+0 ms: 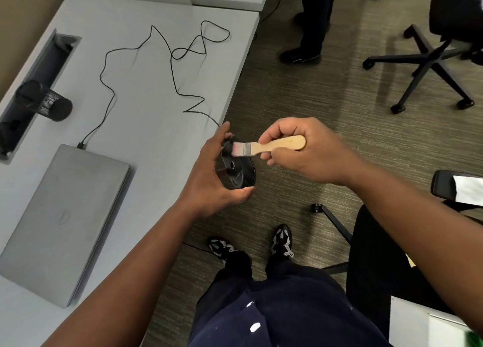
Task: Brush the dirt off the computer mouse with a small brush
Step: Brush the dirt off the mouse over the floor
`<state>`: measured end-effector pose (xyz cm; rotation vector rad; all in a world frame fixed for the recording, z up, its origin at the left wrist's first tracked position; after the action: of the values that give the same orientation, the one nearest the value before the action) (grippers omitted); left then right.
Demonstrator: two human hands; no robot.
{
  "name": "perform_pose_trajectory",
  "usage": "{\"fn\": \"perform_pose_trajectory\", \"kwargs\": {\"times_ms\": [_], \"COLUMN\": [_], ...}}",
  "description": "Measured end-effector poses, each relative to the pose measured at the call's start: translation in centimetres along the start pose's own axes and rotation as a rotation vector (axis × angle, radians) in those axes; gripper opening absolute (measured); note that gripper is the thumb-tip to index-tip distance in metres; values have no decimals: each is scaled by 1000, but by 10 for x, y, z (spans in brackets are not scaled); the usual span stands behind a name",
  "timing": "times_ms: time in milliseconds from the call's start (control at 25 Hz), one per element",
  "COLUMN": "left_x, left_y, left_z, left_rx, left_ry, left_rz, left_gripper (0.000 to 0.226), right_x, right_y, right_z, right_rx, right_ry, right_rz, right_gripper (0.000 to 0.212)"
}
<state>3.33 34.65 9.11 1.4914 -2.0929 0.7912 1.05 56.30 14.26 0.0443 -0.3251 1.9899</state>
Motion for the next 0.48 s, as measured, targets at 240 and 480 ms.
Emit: {"fn": "perform_pose_trajectory", "kwargs": {"times_ms": [240,480], "left_x": [2,7], "left_y": [-3,1], "left_z": [9,10], "left_rx": [5,39], "left_ry": [8,-29], "left_rz": [-18,-8], "left_gripper": [122,135], "right_x": [2,3], "right_y": [-6,-10], "right_z": [0,5], "right_rx": [-136,-45], "right_ry": [-99,-57], "right_rz": [225,203], "right_gripper": [16,16]}}
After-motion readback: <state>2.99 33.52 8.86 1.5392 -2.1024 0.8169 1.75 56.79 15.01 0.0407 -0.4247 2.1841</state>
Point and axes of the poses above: each hand's wrist, its own y-axis towards the middle knuckle, its own x-axis out of the back of the hand, z = x × y, the point moved 5 cm from there along y, towards the middle knuckle, and after that the axes turned 4 degrees about y, right-handed, at the moved point
